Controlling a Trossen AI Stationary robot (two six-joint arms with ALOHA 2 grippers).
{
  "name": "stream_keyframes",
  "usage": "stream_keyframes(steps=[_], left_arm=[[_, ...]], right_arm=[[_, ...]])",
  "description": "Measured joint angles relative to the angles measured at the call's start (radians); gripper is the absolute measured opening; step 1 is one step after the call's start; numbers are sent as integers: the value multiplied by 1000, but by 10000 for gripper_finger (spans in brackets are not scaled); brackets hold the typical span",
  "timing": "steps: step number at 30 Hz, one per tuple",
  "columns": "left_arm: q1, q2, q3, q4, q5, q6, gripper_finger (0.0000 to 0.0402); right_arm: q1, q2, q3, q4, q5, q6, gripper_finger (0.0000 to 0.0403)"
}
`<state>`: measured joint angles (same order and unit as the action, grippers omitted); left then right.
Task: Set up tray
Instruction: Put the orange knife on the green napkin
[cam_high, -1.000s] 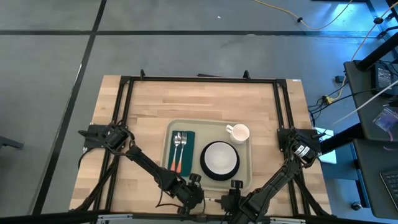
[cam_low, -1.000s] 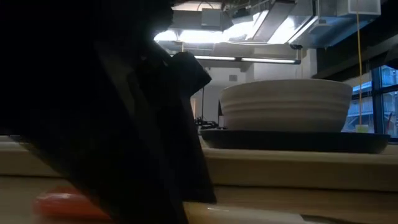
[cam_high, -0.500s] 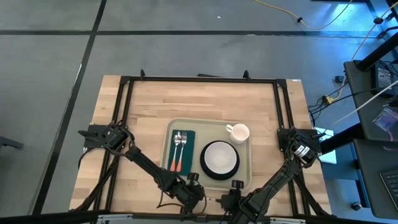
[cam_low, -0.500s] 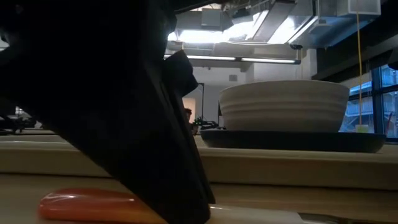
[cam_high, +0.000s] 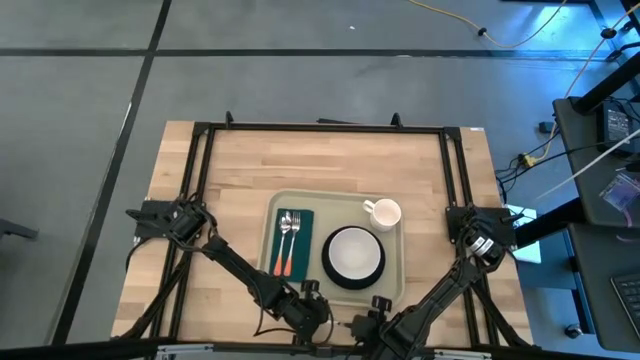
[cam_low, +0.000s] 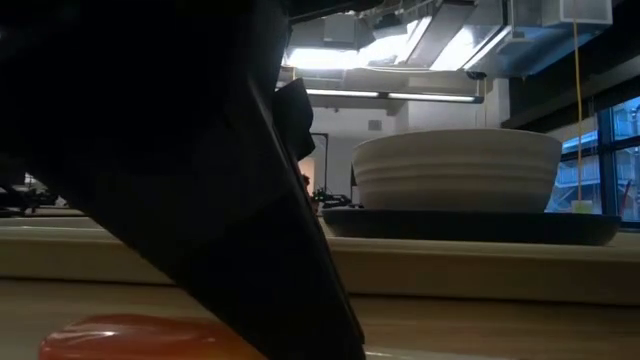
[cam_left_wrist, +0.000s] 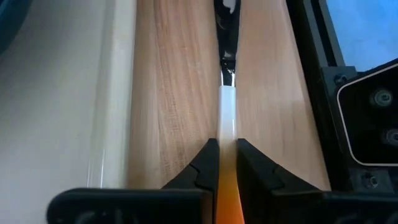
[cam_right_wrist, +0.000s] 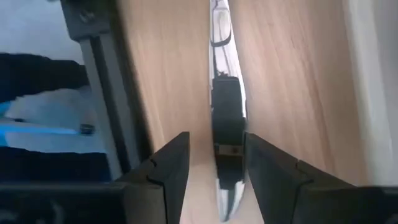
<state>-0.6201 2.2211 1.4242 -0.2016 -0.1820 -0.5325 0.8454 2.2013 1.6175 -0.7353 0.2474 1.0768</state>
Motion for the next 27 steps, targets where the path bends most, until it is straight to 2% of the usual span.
stream_keyframes(steps=[6,11,14,19,23,27], left_arm=[[-2,2,0,9,-27,-5,27],[-11,4,0,17,-63,10,27],[-27,8,0,25,-132,17,27],[-40,10,-1,24,-184,20,25],[-52,10,-1,27,-221,62,4],[-63,11,-1,28,-246,107,3]], right_arm=[[-16,-2,-3,-12,-9,75,158],[-24,-4,-7,-47,-10,72,158],[-25,-5,-7,-62,-9,74,158],[-25,-5,-7,-64,-9,74,158],[-26,-6,-7,-68,-12,69,158],[-31,-6,-7,-74,-13,41,158]])
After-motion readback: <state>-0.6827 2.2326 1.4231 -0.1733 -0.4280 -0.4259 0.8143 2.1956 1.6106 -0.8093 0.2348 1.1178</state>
